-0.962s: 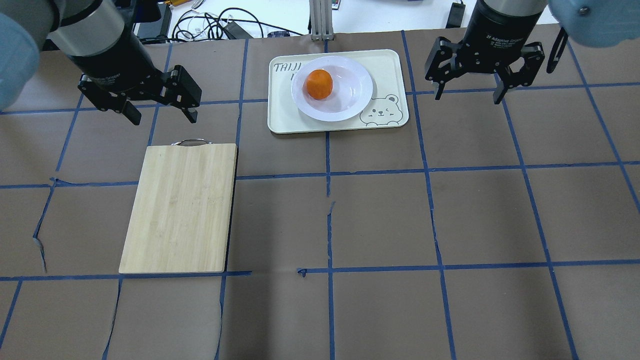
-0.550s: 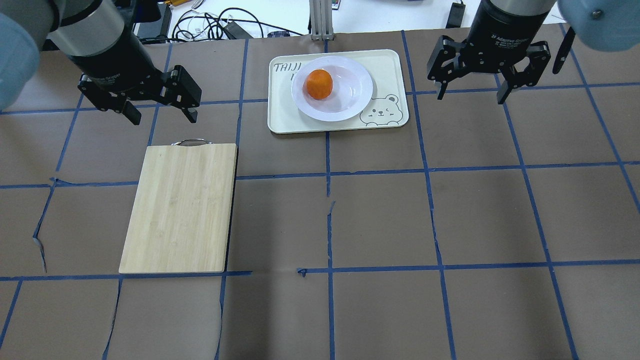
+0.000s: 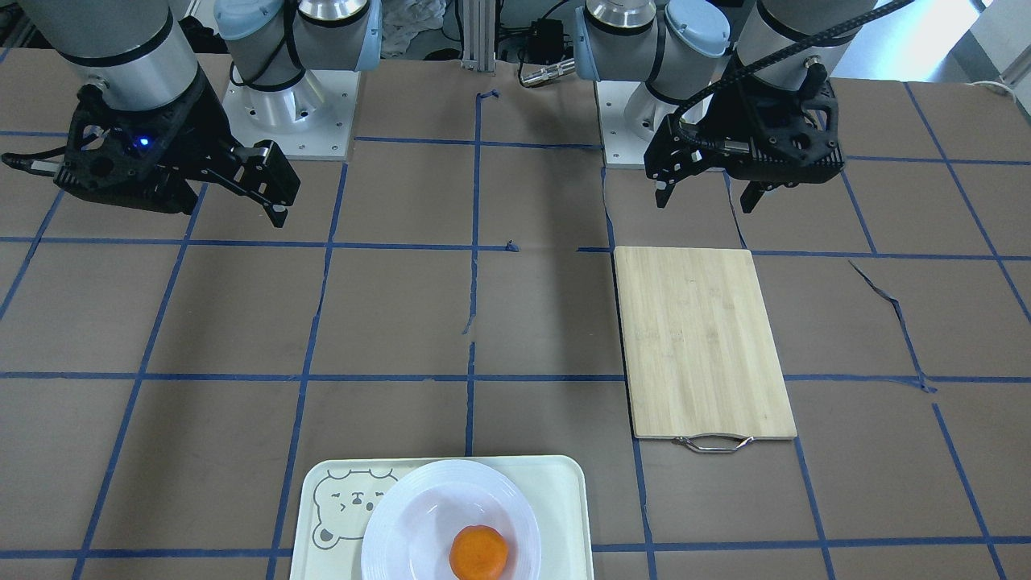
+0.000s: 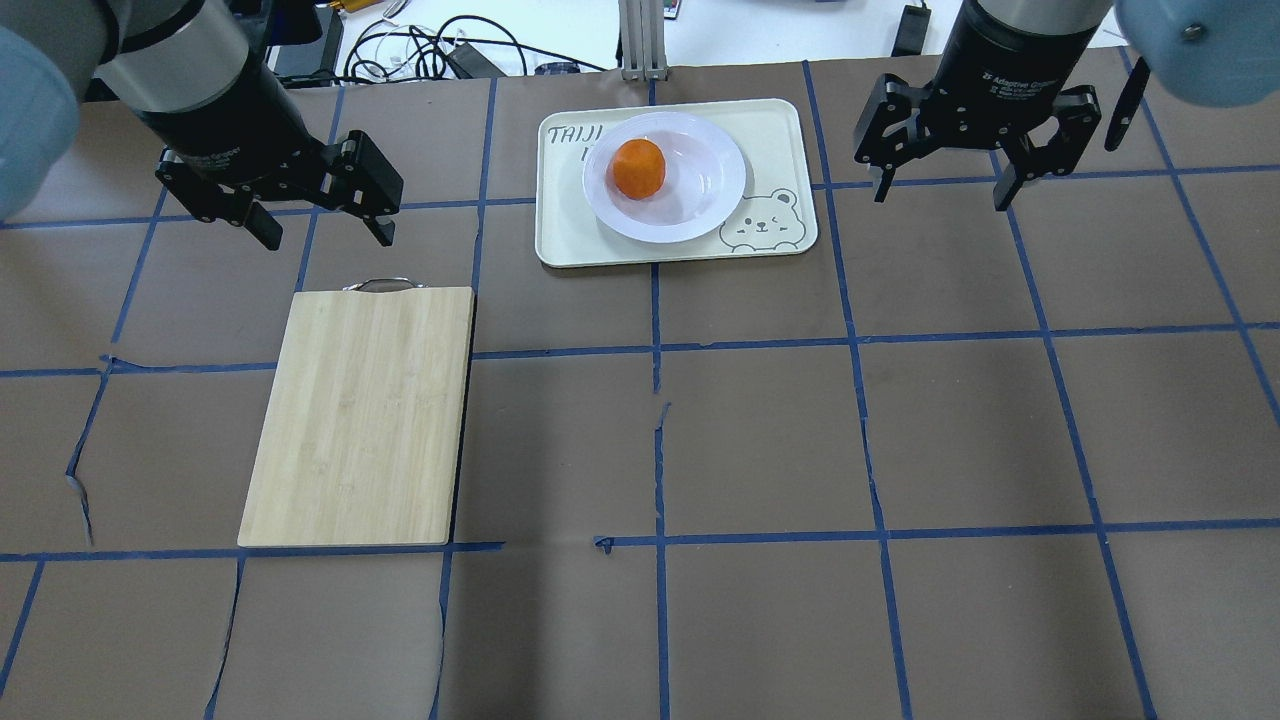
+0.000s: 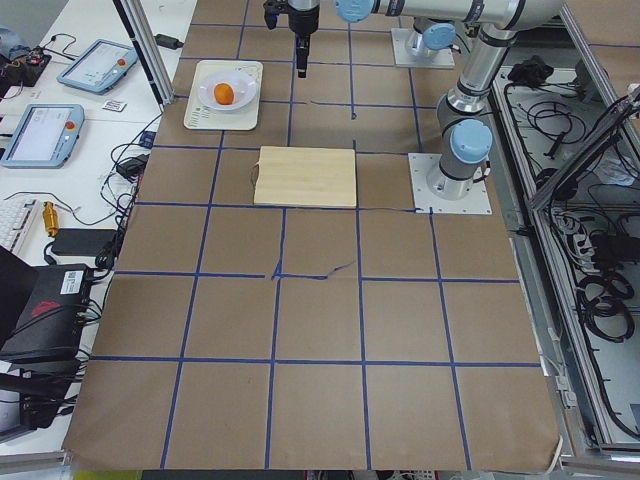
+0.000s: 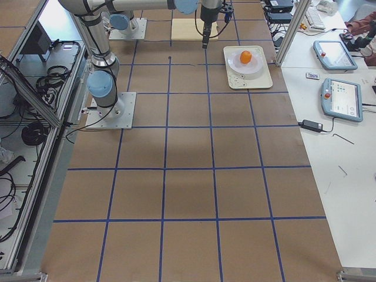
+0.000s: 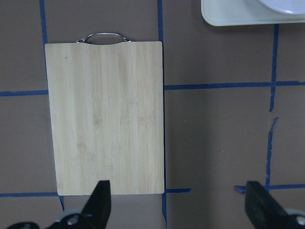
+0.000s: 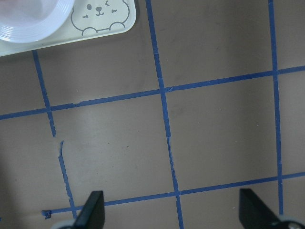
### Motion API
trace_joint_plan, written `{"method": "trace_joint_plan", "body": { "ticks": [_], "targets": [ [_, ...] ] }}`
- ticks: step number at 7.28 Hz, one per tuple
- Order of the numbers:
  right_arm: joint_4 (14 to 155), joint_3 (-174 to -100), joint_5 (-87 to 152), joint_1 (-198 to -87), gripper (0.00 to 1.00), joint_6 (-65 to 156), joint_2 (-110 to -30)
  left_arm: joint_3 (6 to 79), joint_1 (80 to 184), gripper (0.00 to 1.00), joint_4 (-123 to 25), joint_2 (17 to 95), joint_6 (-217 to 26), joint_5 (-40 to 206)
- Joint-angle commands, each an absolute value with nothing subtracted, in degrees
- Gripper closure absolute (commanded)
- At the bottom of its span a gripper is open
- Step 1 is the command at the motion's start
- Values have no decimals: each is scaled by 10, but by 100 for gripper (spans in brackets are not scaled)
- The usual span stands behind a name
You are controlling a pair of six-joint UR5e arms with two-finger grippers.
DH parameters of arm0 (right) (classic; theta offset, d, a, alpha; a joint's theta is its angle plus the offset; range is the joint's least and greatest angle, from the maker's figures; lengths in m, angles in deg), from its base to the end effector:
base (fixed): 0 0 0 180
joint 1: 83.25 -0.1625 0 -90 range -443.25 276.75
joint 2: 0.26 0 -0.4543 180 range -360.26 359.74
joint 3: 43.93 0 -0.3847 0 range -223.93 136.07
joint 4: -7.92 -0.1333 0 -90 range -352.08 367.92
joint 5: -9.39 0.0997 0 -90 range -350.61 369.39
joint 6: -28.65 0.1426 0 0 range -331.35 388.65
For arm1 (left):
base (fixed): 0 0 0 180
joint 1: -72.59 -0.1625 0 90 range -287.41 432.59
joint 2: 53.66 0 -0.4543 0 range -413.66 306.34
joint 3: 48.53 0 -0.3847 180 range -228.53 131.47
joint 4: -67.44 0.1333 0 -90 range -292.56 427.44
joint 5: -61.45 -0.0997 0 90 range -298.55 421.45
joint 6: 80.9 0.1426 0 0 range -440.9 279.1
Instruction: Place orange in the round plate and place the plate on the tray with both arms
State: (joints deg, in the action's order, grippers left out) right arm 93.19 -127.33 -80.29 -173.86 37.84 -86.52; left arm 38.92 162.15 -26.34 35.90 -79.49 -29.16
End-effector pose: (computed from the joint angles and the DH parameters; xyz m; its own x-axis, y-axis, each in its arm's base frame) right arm 0.1395 -0.5074 0.4893 -0.9888 0.1493 -0.0003 0.1492 0.9883 0.0331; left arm -0.1281 -0.4794 0.4929 -0.9998 0.0171 -0.0103 0.0169 0.9998 0.0140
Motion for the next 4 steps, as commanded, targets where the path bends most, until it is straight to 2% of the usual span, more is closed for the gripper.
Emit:
{"method": "trace_joint_plan", "body": {
  "ticks": [1,4],
  "targets": [
    [927,-1274,-803,-1739,0,379,-869,389,1622,0,-263,359,-795,-292],
    [930,-1274,-802,-1739,0,379,-869,389,1621,0,-263,359,-795,-292]
  ]
}}
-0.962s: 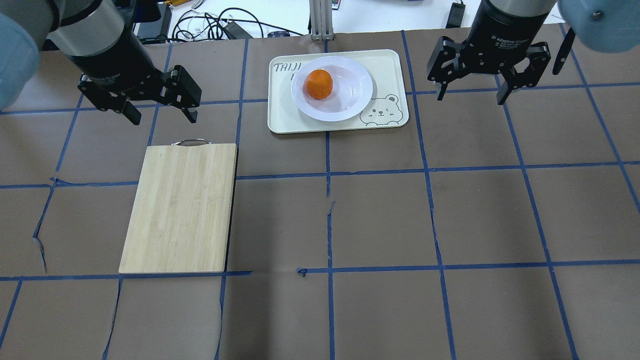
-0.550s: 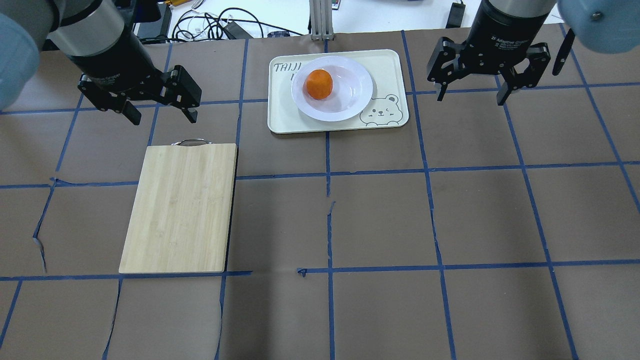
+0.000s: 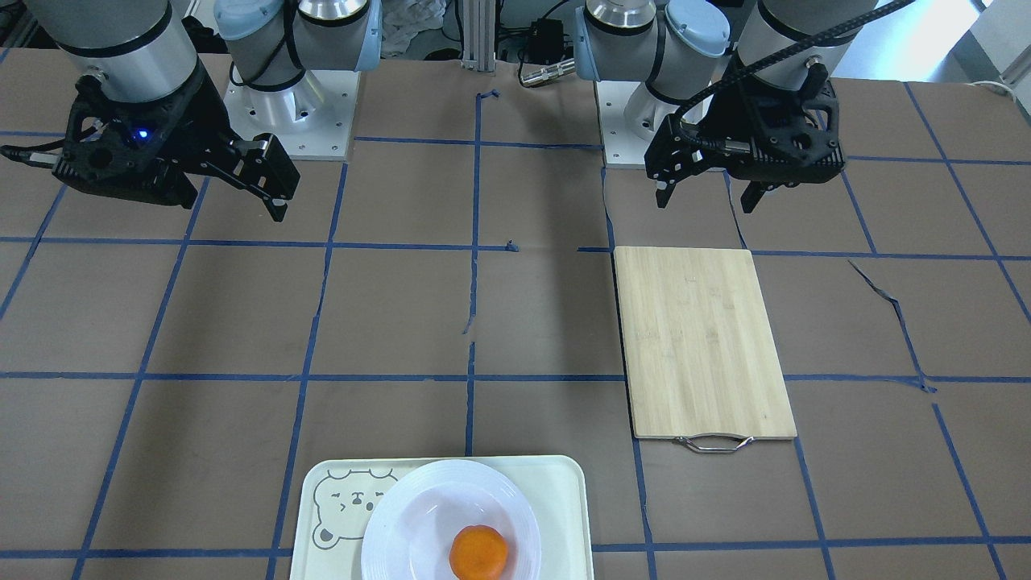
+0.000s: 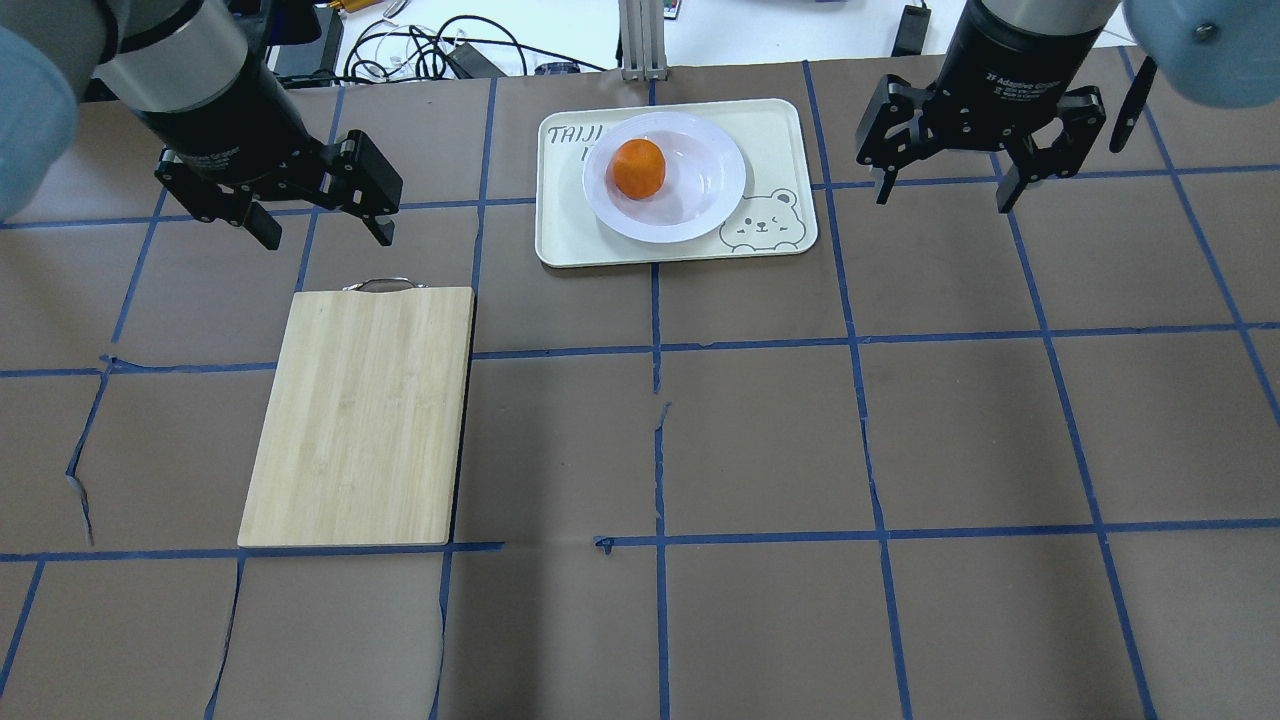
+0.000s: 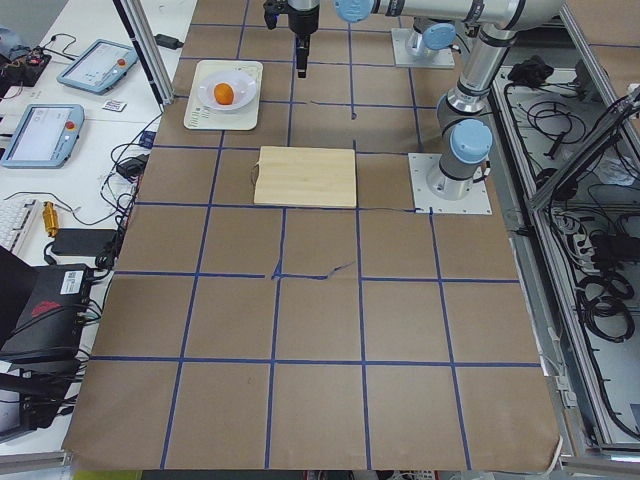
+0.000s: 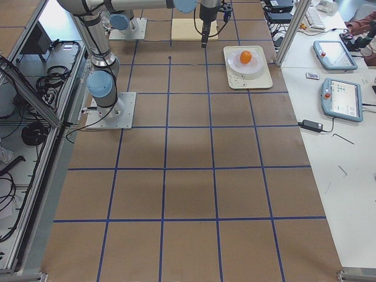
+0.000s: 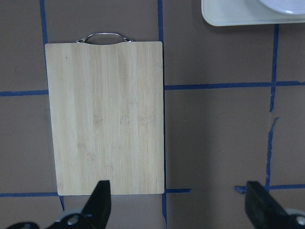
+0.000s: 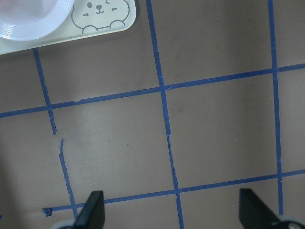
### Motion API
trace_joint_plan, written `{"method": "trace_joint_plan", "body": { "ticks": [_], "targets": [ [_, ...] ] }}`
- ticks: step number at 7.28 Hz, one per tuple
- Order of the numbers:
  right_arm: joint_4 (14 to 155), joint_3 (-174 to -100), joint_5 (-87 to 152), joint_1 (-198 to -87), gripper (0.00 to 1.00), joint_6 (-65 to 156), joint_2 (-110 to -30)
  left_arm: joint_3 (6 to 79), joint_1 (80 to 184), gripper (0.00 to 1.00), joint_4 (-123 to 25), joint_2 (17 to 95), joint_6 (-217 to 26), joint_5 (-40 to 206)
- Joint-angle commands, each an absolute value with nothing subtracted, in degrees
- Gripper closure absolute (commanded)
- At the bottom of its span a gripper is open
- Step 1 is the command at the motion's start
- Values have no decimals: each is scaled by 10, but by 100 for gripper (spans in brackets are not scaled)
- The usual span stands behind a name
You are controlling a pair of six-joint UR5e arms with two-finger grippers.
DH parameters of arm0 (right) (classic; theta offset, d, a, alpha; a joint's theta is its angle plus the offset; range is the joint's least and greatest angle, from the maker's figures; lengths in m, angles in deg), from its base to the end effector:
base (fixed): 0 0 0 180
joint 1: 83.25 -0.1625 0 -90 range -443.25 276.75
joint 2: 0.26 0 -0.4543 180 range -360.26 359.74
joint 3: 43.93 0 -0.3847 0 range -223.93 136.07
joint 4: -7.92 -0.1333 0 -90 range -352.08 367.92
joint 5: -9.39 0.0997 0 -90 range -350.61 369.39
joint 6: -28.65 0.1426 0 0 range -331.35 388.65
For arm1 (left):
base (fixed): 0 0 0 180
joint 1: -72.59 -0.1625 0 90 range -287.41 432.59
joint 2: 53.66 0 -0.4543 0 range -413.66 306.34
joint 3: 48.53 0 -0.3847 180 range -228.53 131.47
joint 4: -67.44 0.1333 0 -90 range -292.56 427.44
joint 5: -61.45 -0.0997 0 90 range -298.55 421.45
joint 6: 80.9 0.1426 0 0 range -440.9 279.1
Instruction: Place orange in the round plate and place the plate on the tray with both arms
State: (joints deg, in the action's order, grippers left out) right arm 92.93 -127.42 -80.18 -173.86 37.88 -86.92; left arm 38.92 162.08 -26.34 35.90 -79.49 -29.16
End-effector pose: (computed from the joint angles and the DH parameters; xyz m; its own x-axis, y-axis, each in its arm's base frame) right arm 0.1397 -0.5042 0.4916 -0.9887 0.1500 -0.0023 0.1499 0.9882 0.0326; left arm -0.1275 -0.4796 0.4929 -0.9998 0.0159 -0.0103 0.0157 0.9998 0.0140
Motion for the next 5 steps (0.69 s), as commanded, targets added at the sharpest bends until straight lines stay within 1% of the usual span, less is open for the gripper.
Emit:
{"method": "trace_joint_plan", "body": {
  "ticks": [1,5],
  "targets": [
    [930,-1274,-803,-1739,0,378,-869,389,1621,0,-263,359,-795,-292],
    [934,-1275,-802,-1739,0,378,-869,389,1620,0,-263,360,-795,-291]
  ]
}}
